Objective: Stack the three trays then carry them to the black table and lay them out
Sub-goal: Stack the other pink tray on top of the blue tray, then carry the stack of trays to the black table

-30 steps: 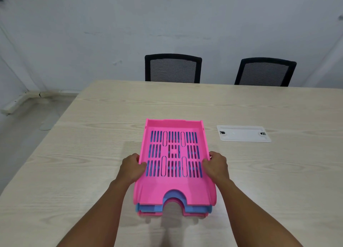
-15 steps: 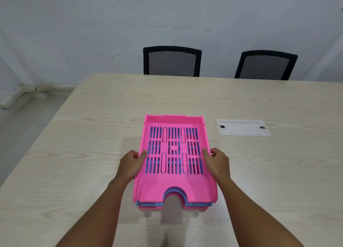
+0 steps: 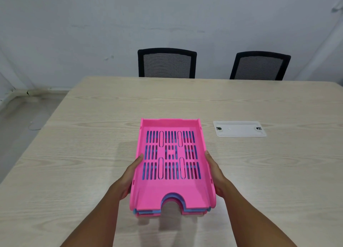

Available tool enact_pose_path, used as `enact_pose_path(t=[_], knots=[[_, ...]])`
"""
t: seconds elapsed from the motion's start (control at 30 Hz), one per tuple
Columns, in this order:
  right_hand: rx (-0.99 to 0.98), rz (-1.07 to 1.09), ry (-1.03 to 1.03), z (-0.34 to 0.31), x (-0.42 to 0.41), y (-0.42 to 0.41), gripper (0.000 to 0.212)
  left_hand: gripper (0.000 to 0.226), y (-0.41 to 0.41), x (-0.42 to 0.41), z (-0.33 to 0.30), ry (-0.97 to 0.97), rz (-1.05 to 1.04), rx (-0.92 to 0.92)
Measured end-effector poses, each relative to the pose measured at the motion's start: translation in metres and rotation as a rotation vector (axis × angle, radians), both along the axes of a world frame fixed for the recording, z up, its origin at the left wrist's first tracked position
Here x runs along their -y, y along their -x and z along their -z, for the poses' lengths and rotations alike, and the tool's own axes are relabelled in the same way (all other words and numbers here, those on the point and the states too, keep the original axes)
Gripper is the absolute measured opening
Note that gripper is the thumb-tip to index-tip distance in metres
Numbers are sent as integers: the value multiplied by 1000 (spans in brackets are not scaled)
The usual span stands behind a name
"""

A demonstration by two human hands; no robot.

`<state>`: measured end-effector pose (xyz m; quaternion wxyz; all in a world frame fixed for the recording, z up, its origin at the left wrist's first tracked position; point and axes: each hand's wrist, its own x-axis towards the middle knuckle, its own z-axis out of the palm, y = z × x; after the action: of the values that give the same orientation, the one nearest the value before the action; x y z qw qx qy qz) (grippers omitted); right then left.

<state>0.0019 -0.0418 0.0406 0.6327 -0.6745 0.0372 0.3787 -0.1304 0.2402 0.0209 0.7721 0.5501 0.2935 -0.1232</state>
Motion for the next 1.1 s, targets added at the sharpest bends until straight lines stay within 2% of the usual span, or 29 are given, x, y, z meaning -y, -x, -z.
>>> enact_pose_path(t=[0.2,0.33,0.6,0.87,1.0,1.1], knots=[[-1,-21,32,4,1,-5,59,56,-3,0,3,-42,-57,26],[2,-43,21,4,-2,-7,62,47,2,-1,5,-65,-94,24],[18,-200,-61,-9,-35,-15,57,45,42,-4,-10,-103,-274,47],[-15,-514,-123,-24,-132,18,56,53,147,-18,-35,-137,-612,62],[-14,-707,-134,-31,-202,70,56,52,223,-32,-41,-128,-799,75],[-50,-816,-154,-33,-258,124,56,61,287,-54,-44,-106,-918,86]])
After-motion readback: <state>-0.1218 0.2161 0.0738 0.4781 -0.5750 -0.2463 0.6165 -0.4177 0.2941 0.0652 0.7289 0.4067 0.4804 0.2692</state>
